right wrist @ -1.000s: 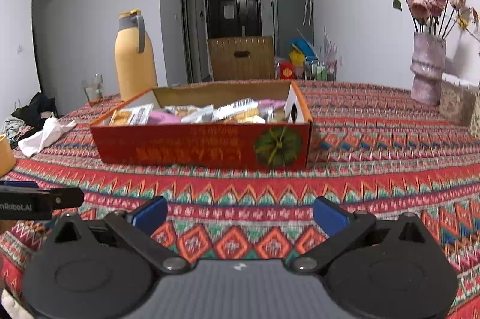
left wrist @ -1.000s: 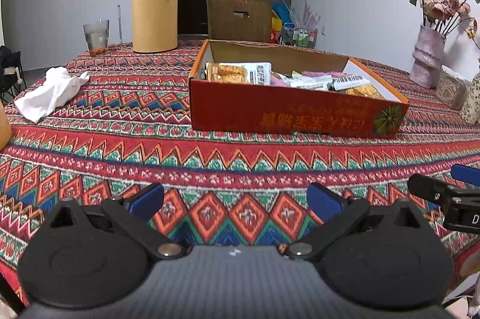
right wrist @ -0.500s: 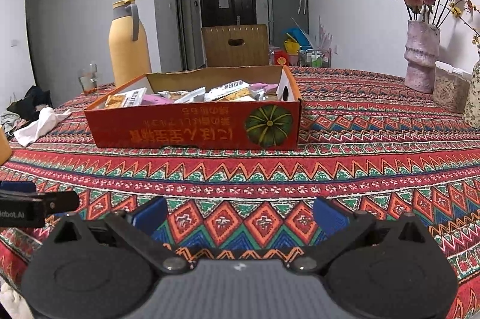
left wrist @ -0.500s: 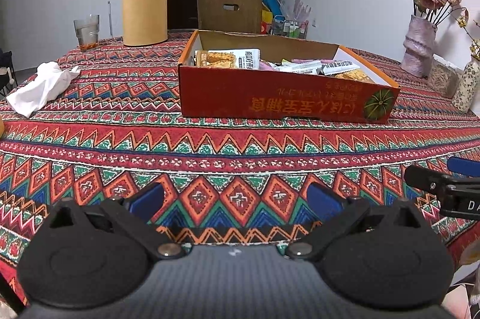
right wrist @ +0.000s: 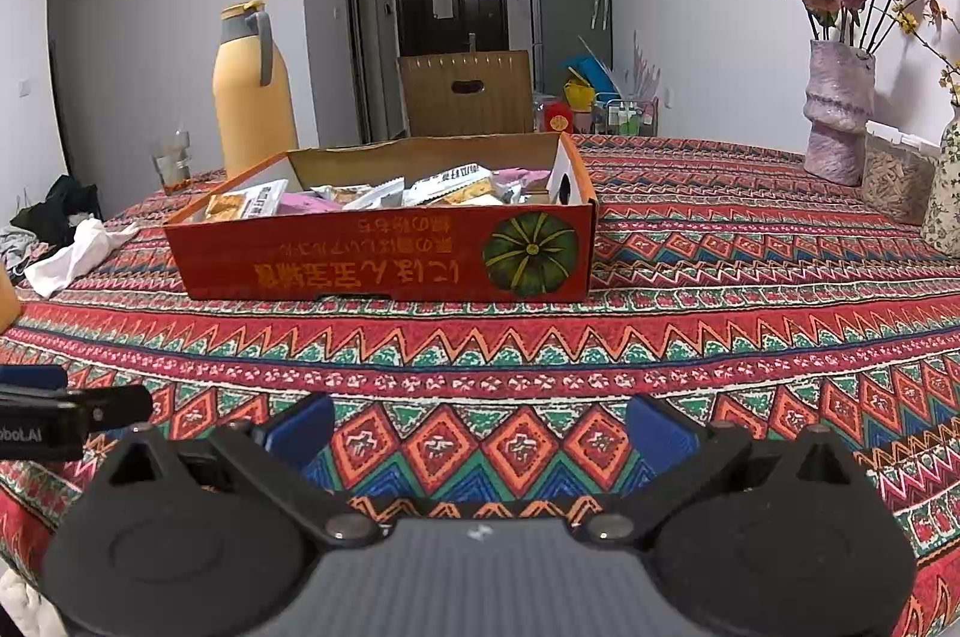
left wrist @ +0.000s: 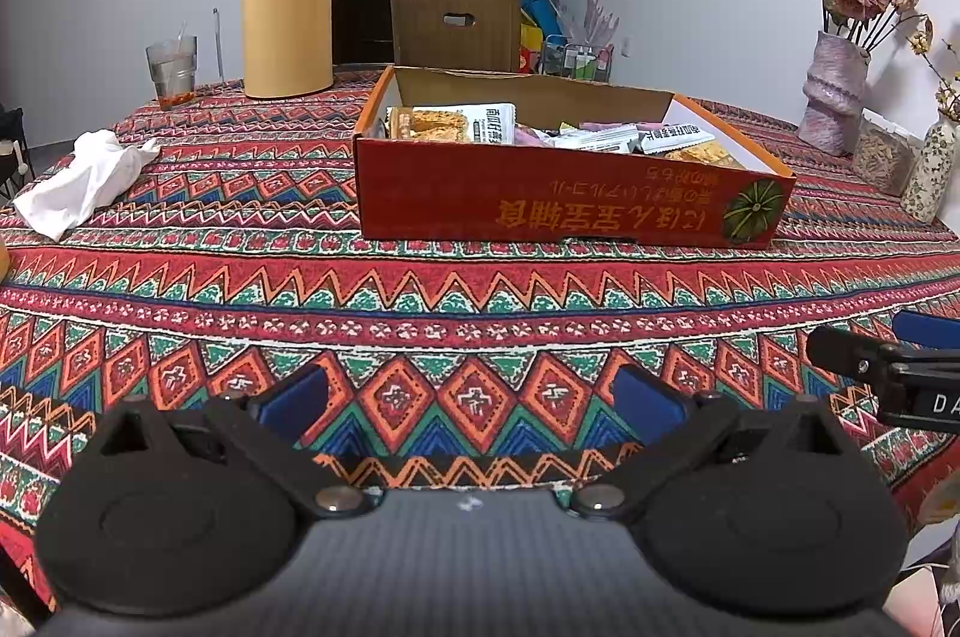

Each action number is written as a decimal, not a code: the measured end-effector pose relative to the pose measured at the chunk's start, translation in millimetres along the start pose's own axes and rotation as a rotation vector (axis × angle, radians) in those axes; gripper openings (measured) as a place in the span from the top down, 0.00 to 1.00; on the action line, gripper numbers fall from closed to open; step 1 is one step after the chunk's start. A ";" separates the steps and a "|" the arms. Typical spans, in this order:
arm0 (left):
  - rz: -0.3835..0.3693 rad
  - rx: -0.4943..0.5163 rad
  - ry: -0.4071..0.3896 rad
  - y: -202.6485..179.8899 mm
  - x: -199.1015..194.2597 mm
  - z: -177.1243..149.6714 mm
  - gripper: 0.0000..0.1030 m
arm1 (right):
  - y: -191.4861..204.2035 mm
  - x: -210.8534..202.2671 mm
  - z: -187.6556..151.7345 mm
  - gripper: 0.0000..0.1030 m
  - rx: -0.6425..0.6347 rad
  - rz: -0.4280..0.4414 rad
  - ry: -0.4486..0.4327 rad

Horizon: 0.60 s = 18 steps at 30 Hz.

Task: Organize snacks

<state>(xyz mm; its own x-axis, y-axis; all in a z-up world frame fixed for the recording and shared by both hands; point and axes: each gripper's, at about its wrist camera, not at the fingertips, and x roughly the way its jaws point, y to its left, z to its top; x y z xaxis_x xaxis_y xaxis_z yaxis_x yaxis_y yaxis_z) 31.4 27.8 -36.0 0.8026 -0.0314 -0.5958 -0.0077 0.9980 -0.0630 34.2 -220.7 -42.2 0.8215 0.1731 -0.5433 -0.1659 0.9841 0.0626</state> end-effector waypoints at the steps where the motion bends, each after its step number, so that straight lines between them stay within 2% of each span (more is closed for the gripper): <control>1: 0.000 0.001 -0.001 -0.2 -0.1 0.1 0.00 | -0.1 0.1 0.2 0.00 0.000 0.000 0.000; 18: -0.003 0.003 -0.005 -0.2 -0.9 -0.4 0.00 | -0.2 -0.2 0.1 0.00 0.000 0.001 -0.001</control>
<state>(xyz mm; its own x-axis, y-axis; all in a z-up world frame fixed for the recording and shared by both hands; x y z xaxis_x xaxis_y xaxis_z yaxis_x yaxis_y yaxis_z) 30.4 27.6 -35.8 0.8055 -0.0338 -0.5916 -0.0040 0.9980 -0.0625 34.1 -221.0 -42.1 0.8217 0.1739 -0.5427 -0.1667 0.9840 0.0629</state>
